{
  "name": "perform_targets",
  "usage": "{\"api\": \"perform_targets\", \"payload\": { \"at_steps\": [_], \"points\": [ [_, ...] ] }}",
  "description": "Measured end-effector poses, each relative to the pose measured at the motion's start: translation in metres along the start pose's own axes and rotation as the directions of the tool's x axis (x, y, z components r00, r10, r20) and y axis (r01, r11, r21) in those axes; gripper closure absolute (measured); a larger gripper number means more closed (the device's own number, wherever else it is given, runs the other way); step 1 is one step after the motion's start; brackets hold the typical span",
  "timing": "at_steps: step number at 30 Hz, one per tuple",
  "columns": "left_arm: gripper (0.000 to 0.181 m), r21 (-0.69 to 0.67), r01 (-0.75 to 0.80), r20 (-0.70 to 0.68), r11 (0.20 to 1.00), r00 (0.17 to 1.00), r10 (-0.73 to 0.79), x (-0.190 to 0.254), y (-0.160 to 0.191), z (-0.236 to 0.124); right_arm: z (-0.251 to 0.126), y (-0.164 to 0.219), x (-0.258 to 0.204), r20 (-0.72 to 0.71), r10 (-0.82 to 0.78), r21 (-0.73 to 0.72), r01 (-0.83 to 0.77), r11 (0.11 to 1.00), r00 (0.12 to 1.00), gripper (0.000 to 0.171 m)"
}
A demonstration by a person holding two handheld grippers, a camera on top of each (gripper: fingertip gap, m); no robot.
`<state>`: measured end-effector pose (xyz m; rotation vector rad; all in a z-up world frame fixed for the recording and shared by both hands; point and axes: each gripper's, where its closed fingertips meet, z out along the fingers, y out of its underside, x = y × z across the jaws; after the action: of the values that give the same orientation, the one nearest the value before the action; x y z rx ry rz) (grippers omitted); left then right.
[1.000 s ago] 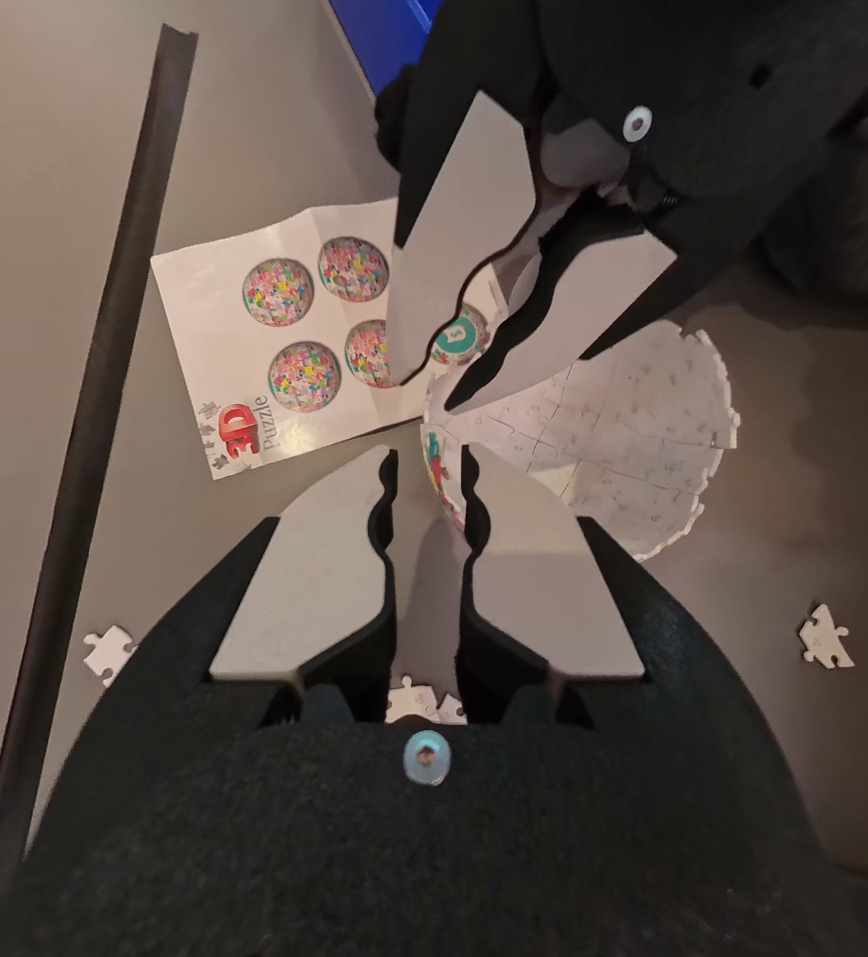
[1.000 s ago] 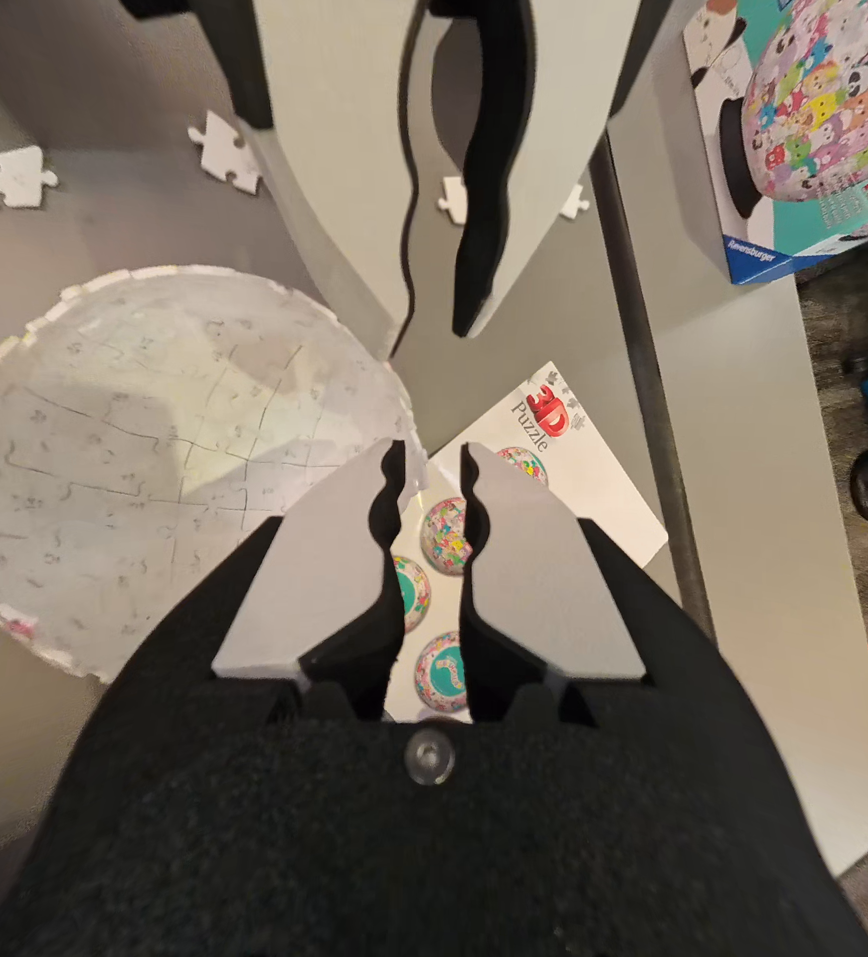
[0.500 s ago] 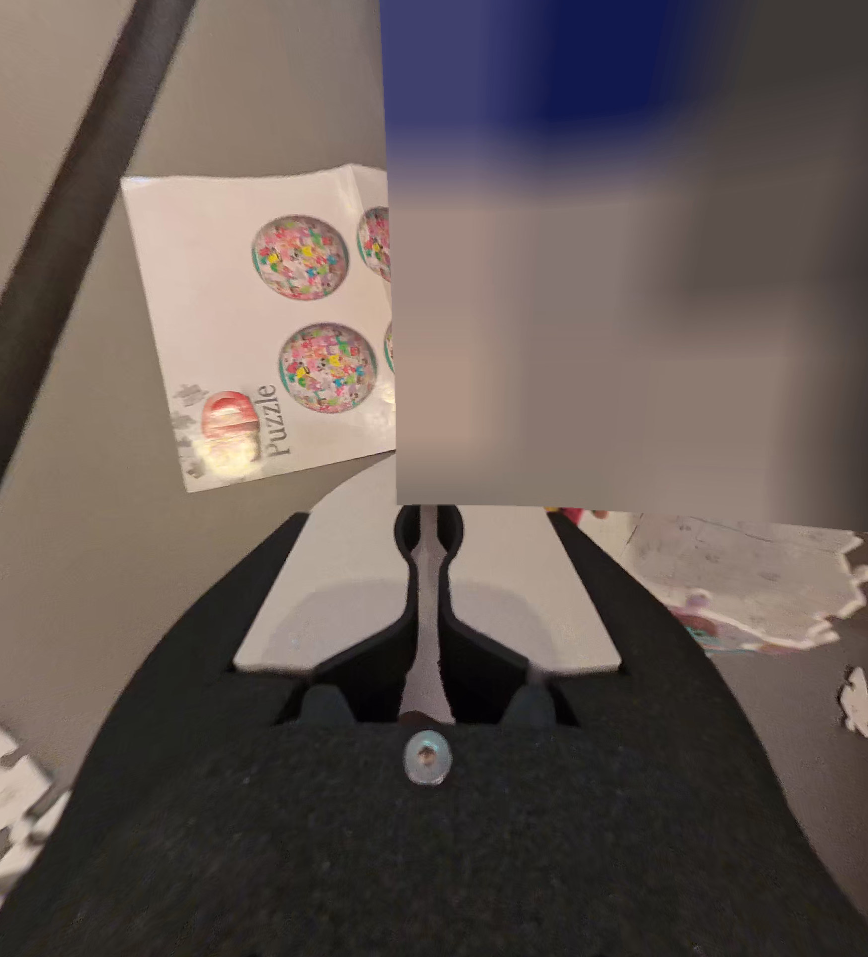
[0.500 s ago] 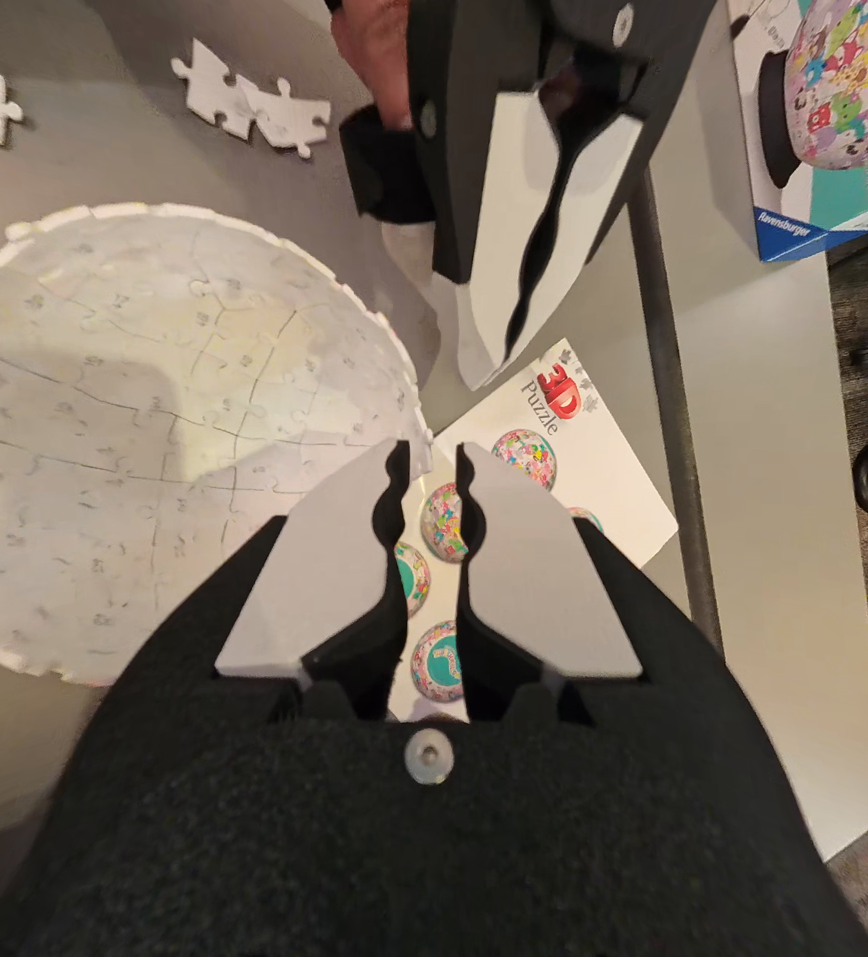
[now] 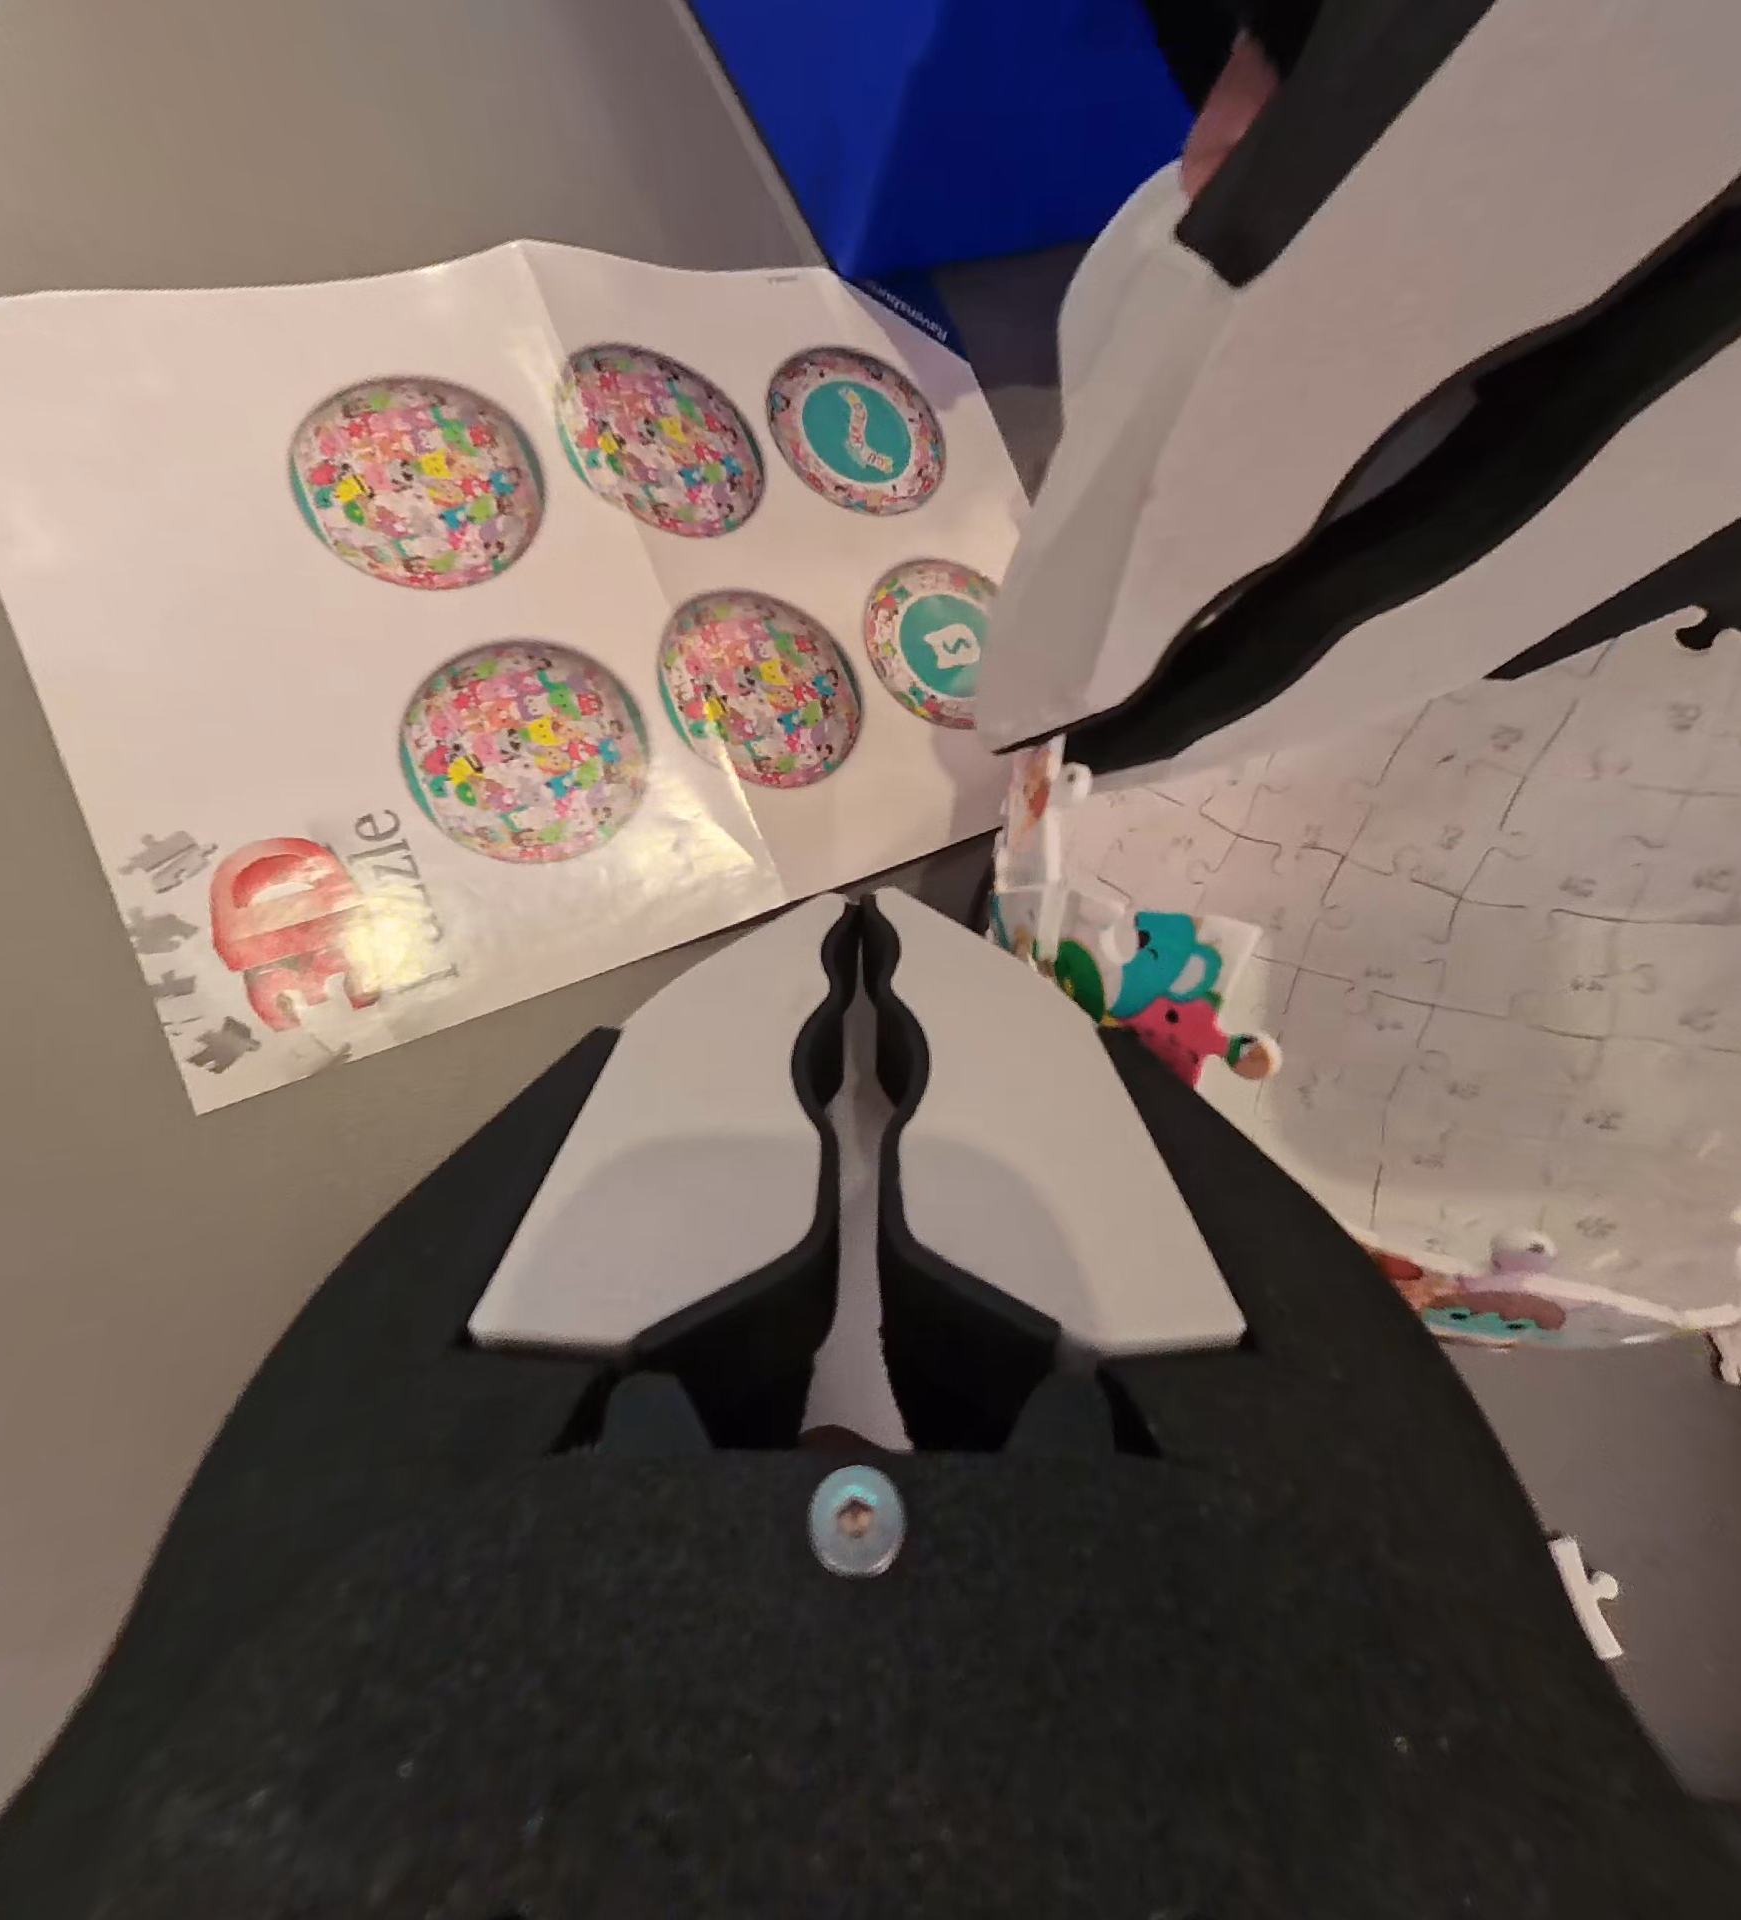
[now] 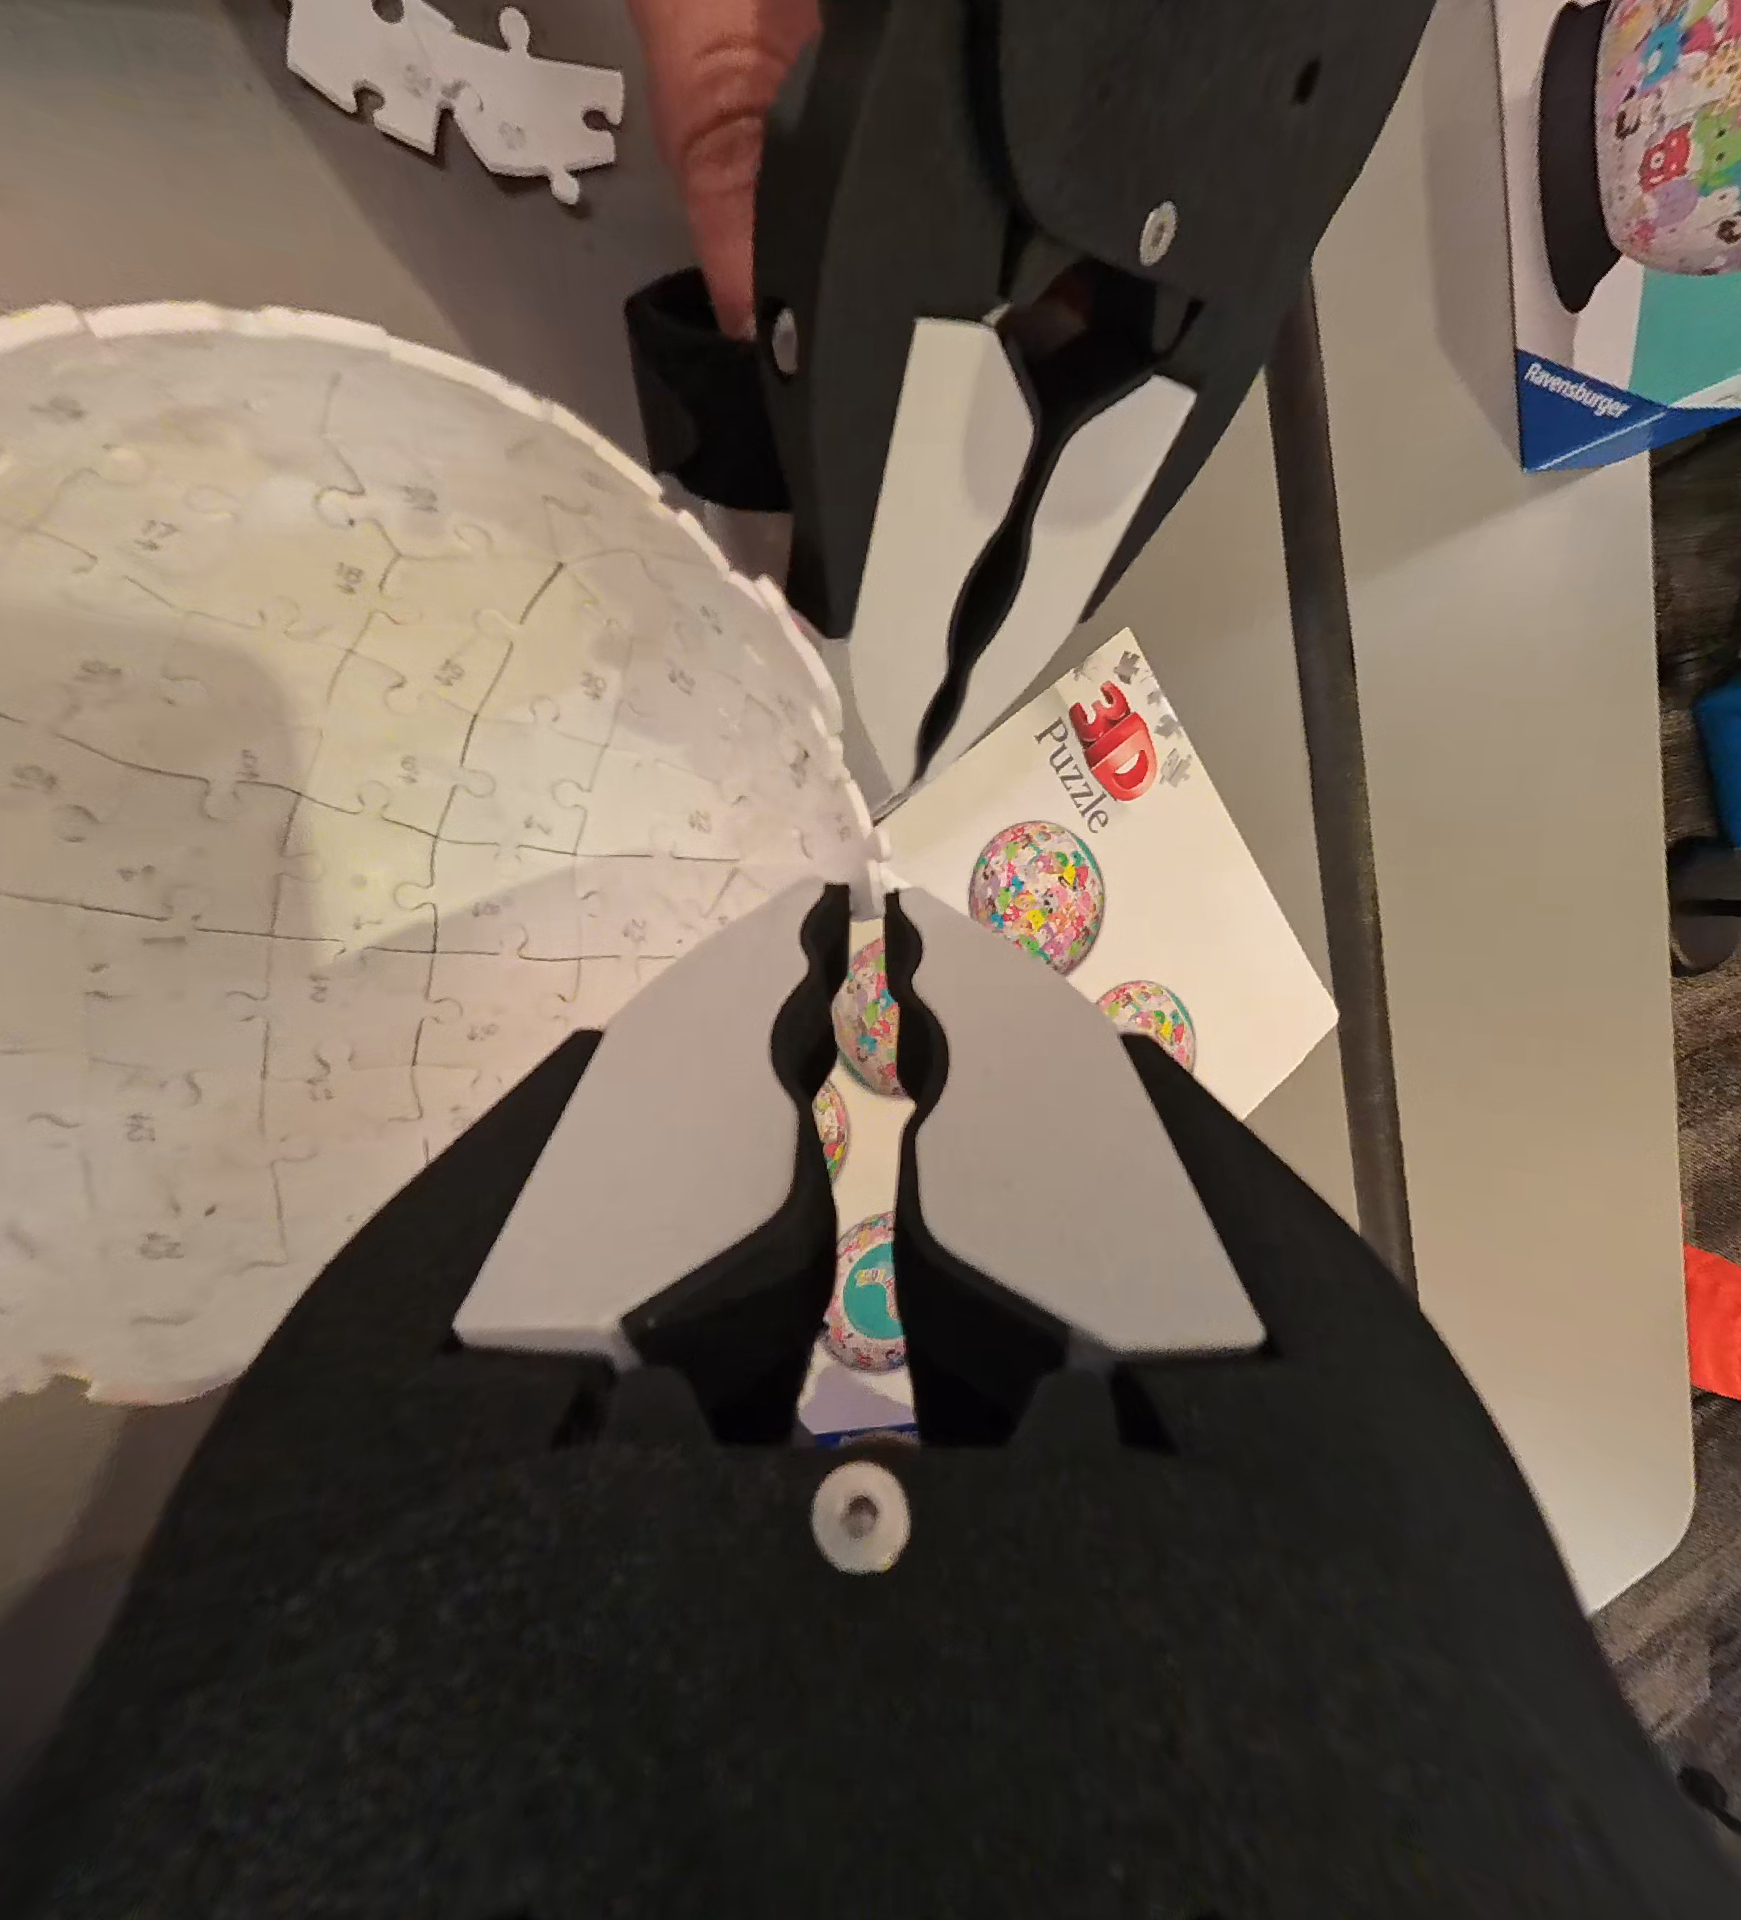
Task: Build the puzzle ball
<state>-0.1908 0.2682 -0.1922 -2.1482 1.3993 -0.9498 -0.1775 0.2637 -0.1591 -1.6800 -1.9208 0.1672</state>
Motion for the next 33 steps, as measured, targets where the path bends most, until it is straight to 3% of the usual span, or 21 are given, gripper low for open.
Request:
{"api": "perform_targets", "payload": {
  "at_steps": [20,33],
  "points": [
    [0.181,0.023,-0.016,-0.049,1.0,0.999,0.017,0.0072,-0.0017,-0.0016,-0.0021,0.0023,-0.0012,-0.094,0.043,-0.085,-0.051,0.995,0.995,0.166],
    [0.181,0.013,-0.037,-0.062,0.999,0.997,0.037,0.0082,0.0009,0.0036,0.0009,0.0033,-0.0049,-0.059,0.034,-0.131,-0.042,0.99,0.998,0.166]
  ]
}}
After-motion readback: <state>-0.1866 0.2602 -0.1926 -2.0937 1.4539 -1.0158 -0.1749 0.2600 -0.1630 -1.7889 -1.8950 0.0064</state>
